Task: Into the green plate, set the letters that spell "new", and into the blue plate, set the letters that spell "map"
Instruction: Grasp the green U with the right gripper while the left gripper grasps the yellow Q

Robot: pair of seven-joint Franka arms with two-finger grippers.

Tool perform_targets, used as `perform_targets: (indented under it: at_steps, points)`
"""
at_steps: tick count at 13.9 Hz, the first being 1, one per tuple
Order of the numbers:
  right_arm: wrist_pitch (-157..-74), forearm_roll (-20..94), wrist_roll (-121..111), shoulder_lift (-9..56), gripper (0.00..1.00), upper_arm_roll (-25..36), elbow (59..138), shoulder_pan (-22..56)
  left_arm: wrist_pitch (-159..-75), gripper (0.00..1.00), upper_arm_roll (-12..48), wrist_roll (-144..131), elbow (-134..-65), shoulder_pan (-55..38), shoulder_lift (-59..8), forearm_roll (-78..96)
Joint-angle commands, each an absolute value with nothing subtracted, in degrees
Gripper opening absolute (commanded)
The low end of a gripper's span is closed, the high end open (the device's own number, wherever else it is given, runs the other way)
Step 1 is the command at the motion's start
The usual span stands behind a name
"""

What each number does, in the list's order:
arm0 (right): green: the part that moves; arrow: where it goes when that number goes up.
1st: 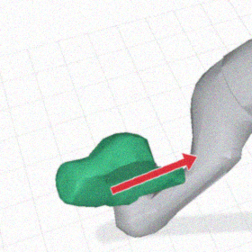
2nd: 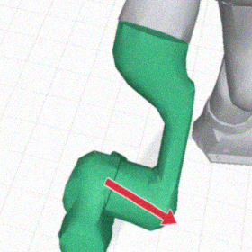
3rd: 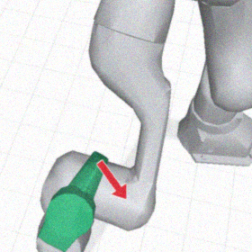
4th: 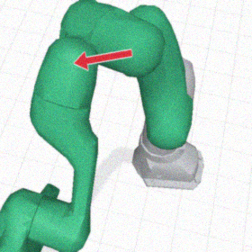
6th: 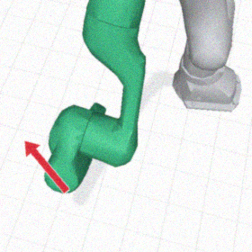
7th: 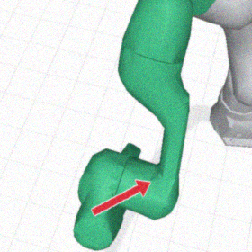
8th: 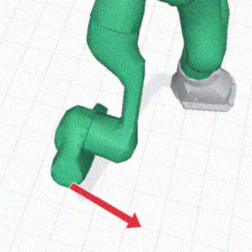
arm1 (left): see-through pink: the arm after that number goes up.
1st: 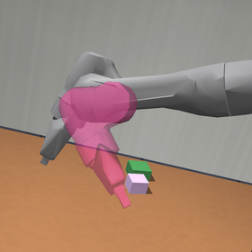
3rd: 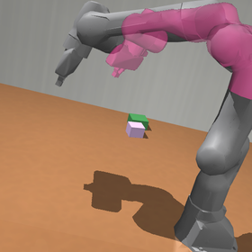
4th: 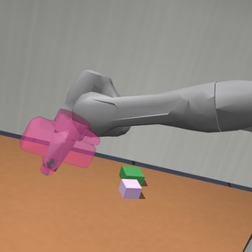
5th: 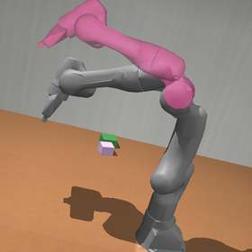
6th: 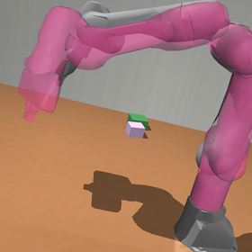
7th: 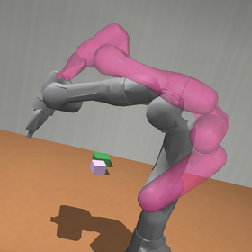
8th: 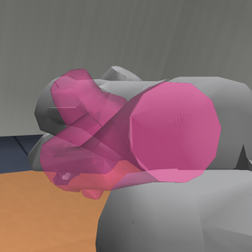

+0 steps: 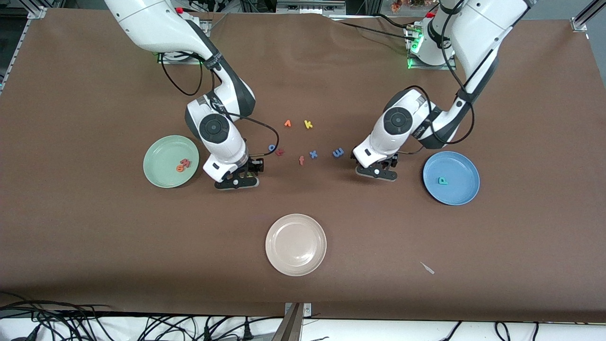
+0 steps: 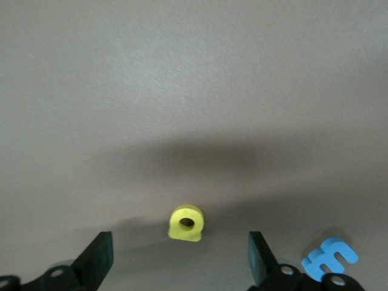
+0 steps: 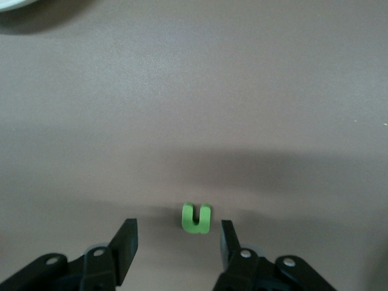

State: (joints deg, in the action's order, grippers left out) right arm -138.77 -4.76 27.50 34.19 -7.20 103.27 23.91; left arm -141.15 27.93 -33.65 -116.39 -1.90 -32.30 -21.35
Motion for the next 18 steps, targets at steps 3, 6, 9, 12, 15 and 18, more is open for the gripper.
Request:
perform_targets:
  at_steps: [3, 6, 9, 12, 15, 18]
  points:
    - [-140.4, -6.5, 29.3, 36.2, 0.63, -6.9, 102.4, 24.7, -142.2, 0.86, 27.8, -35.7, -115.5, -2.2, -34.0, -23.7]
    - [-140.5, -9.3, 31.5, 37.0, 0.63, -6.9, 102.6, 24.8, -142.2, 0.79, 27.5, -35.6, -114.3, -2.2, -34.8, -23.9]
    - [-140.5, -9.6, 31.5, 37.0, 0.63, -6.9, 103.5, 24.7, -142.2, 0.75, 27.4, -35.6, -114.1, -2.2, -35.2, -25.4]
    - [-140.4, -9.6, 31.6, 37.1, 0.62, -6.9, 104.1, 24.7, -142.1, 0.71, 27.3, -35.6, -114.2, -2.2, -35.6, -25.6]
    - [-140.6, -9.6, 31.6, 37.1, 0.58, -6.9, 104.8, 24.7, -142.0, 0.67, 27.3, -35.6, -114.3, -2.2, -35.9, -26.6]
    - [-140.6, -9.7, 31.6, 37.1, 0.52, -6.9, 104.8, 24.7, -141.6, 0.58, 27.3, -35.6, -114.3, -2.2, -35.9, -26.6]
